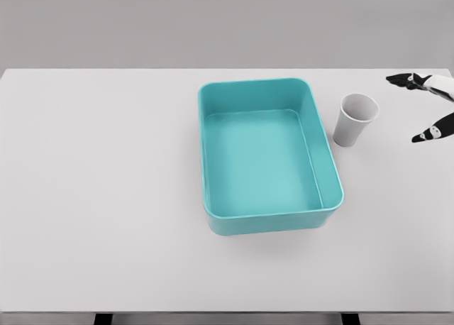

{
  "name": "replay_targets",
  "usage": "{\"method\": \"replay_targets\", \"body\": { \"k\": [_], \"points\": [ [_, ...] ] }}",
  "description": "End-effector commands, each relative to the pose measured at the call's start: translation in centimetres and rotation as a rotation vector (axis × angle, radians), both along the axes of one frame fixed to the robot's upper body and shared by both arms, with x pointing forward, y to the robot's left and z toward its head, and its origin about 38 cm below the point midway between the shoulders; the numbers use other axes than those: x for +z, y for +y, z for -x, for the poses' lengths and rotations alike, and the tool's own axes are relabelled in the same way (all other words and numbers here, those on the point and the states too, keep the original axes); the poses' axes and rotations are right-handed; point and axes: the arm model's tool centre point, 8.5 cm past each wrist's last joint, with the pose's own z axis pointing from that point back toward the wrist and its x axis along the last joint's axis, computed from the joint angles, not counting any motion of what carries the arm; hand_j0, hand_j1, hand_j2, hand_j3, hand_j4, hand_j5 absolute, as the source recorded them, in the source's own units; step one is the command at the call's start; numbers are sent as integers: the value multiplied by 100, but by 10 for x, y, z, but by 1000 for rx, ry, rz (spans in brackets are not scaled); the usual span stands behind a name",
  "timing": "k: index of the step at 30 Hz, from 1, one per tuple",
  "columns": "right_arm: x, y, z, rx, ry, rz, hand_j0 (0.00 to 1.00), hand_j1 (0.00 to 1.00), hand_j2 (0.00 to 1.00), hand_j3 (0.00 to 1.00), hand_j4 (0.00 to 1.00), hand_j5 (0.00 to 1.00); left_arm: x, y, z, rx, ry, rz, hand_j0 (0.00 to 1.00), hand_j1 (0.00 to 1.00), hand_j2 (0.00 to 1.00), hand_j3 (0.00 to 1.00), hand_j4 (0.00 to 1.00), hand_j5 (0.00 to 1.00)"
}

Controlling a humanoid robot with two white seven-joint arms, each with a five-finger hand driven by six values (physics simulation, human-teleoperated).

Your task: Put the paper cup into the basket with your right arm

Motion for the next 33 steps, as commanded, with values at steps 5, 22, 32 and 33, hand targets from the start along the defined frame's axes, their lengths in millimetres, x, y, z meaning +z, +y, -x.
{"method": "replay_targets", "body": {
  "k": [5, 22, 32, 33],
  "points": [
    [-38, -8, -13, -72, 69, -191, 100, 100, 100, 100, 100, 100, 0, 0, 0, 0, 0, 0, 100, 100, 100, 100, 100, 100],
    [-73, 5, -31, -121, 72, -398, 100, 100, 100, 100, 100, 100, 0, 0, 0, 0, 0, 0, 100, 100, 100, 100, 100, 100],
    [-76, 18, -34, -97, 79, -409, 100, 100, 100, 100, 100, 100, 0, 0, 0, 0, 0, 0, 100, 100, 100, 100, 100, 100],
    [-77, 19, -33, -96, 82, -410, 100, 100, 100, 100, 100, 100, 0, 0, 0, 0, 1, 0, 100, 100, 100, 100, 100, 100]
  ]
}}
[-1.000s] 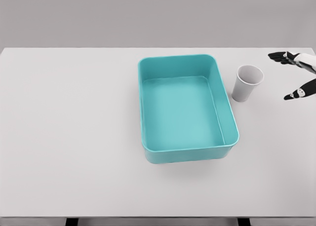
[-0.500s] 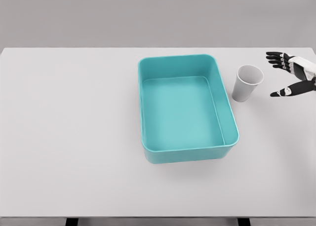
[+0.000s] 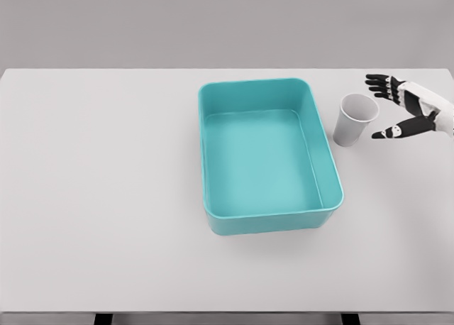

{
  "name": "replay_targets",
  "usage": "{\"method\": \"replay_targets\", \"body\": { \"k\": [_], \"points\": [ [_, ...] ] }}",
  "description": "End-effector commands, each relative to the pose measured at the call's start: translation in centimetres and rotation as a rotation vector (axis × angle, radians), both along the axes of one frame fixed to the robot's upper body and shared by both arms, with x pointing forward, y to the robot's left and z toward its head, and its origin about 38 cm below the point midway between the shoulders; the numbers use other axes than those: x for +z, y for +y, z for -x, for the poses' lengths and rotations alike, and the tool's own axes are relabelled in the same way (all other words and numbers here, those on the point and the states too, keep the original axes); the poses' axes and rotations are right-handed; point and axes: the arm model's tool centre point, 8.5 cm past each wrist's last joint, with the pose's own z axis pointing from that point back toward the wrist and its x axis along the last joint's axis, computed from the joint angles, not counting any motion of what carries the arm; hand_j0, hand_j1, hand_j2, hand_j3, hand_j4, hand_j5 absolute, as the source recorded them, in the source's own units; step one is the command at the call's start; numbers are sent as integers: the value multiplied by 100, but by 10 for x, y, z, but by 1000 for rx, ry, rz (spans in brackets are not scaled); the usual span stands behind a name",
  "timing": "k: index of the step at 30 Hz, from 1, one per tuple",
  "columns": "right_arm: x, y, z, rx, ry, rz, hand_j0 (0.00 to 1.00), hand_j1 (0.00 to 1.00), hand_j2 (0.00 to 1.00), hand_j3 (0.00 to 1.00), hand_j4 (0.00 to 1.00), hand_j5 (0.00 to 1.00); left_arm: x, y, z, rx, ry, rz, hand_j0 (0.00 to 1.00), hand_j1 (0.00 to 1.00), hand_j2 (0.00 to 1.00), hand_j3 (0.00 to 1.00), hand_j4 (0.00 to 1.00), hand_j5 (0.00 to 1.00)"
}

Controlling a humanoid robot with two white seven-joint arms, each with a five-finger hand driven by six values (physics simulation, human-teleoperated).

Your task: Put the paper cup into the basket with your right arm

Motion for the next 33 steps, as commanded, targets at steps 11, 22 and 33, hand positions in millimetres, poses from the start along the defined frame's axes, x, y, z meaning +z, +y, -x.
{"method": "replay_targets", "body": {
  "k": [11, 22, 33],
  "points": [
    [-5, 6, -1, 6, 14, -11, 100, 100, 100, 100, 100, 100, 0, 0, 0, 0, -1, 0, 100, 100, 100, 100, 100, 100],
    [-20, 5, -1, -17, 46, -17, 100, 100, 100, 100, 100, 100, 0, 0, 0, 0, -1, 0, 100, 100, 100, 100, 100, 100],
    [-21, 11, -3, -5, 44, -24, 100, 100, 100, 100, 100, 100, 0, 0, 0, 0, -1, 0, 100, 100, 100, 100, 100, 100]
  ]
}}
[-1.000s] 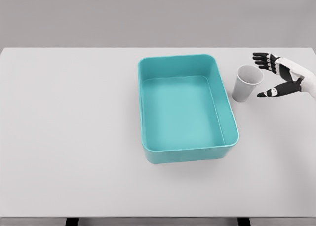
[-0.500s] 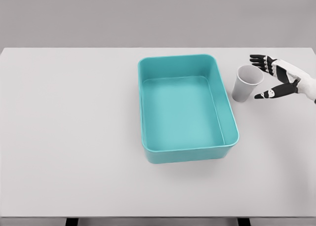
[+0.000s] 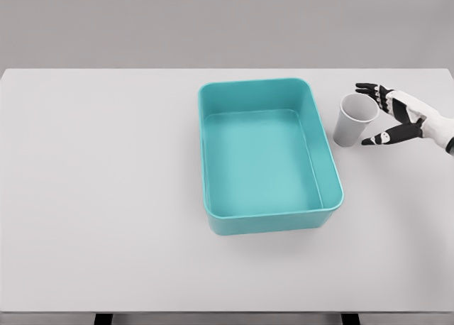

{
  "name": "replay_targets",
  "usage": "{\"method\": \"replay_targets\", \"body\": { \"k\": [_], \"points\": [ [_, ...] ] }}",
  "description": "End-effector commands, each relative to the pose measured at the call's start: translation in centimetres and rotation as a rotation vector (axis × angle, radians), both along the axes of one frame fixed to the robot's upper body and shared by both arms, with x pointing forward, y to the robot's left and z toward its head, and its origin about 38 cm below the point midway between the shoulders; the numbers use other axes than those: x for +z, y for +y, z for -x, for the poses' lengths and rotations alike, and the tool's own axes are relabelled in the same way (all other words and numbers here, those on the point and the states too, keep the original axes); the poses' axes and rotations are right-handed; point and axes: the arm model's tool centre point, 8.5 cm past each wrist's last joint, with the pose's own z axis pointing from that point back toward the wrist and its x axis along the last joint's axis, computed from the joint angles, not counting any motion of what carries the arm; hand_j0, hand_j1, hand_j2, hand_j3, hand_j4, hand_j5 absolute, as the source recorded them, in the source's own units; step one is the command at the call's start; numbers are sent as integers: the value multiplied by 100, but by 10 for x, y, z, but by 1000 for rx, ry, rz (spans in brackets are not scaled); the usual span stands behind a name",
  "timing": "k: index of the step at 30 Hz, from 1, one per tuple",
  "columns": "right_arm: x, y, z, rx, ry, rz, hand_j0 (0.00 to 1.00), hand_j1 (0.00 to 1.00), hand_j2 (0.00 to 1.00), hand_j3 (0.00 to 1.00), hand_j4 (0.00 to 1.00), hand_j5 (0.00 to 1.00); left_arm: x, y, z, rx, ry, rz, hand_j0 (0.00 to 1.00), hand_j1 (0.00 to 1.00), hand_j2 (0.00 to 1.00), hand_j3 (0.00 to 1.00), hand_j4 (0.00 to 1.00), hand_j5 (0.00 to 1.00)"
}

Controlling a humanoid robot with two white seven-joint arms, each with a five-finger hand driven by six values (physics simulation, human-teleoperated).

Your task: Put the paper cup into the basket with your right arm

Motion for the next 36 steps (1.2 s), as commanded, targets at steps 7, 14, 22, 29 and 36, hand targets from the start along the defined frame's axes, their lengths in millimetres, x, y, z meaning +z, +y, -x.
{"method": "replay_targets", "body": {
  "k": [7, 14, 22, 29, 36],
  "points": [
    [0, 6, -1, 10, -4, -11, 100, 100, 100, 100, 100, 100, 0, 0, 0, 0, 0, 0, 100, 100, 100, 100, 100, 100],
    [4, 11, -2, 25, -13, -14, 100, 100, 100, 100, 100, 100, 0, 0, 0, 0, 1, 0, 100, 100, 100, 100, 100, 100],
    [2, 19, -4, 35, -14, -27, 100, 100, 100, 100, 100, 100, 0, 0, 0, 0, 0, 0, 100, 100, 100, 100, 100, 100],
    [5, 24, -4, 50, -23, -29, 83, 83, 83, 83, 83, 83, 0, 0, 0, 0, 0, 0, 100, 100, 100, 100, 100, 100],
    [6, 23, -4, 52, -35, -27, 66, 66, 66, 66, 66, 66, 0, 0, 0, 0, 0, 0, 100, 100, 100, 100, 100, 100]
  ]
}}
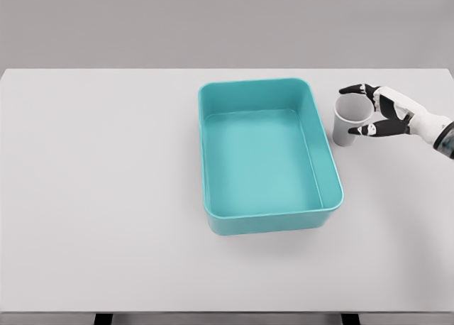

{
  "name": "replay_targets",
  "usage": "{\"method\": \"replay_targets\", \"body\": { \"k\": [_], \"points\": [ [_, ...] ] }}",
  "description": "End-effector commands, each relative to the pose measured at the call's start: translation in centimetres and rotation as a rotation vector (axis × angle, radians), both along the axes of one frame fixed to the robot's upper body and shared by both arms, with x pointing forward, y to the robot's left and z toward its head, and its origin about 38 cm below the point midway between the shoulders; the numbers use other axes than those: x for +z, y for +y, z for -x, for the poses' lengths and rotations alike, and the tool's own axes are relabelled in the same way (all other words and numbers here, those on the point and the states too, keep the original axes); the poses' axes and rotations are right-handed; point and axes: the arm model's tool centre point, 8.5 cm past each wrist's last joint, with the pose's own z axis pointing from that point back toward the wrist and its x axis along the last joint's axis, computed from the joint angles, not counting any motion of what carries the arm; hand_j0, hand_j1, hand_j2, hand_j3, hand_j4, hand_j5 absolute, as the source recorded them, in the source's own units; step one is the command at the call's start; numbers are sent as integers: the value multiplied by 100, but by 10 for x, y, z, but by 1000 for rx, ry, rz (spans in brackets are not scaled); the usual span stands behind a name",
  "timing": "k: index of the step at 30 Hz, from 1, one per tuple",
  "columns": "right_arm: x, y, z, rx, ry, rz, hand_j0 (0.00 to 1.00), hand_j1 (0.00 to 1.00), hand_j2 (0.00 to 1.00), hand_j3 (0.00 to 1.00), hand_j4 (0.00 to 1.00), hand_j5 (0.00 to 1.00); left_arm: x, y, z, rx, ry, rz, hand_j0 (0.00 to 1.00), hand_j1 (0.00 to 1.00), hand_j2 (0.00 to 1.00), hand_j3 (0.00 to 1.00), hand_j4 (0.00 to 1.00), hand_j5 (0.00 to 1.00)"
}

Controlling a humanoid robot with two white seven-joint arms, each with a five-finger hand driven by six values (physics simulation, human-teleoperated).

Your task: Put the paper cup into the basket with your right arm

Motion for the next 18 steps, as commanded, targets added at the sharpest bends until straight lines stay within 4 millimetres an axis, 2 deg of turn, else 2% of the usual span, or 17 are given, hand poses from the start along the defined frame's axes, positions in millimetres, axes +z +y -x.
{"method": "replay_targets", "body": {
  "k": [1, 13, 16, 18],
  "points": [
    [1, 0, 0, 2, -7, -2, 66, 66, 66, 66, 66, 66, 0, 0, 0, 0, 0, 0, 100, 100, 100, 100, 100, 100],
    [16, -10, -2, -23, -59, -28, 65, 65, 65, 65, 65, 65, 0, 0, 0, 0, 0, 0, 100, 100, 100, 100, 100, 100],
    [28, -17, -2, -32, -105, -37, 65, 65, 65, 65, 65, 65, 0, 0, 0, 0, 1, 0, 100, 100, 100, 100, 100, 100],
    [40, -14, -2, -18, -138, -38, 65, 65, 65, 65, 65, 65, 0, 0, 0, 0, 0, 0, 100, 100, 100, 100, 100, 100]
  ]
}}
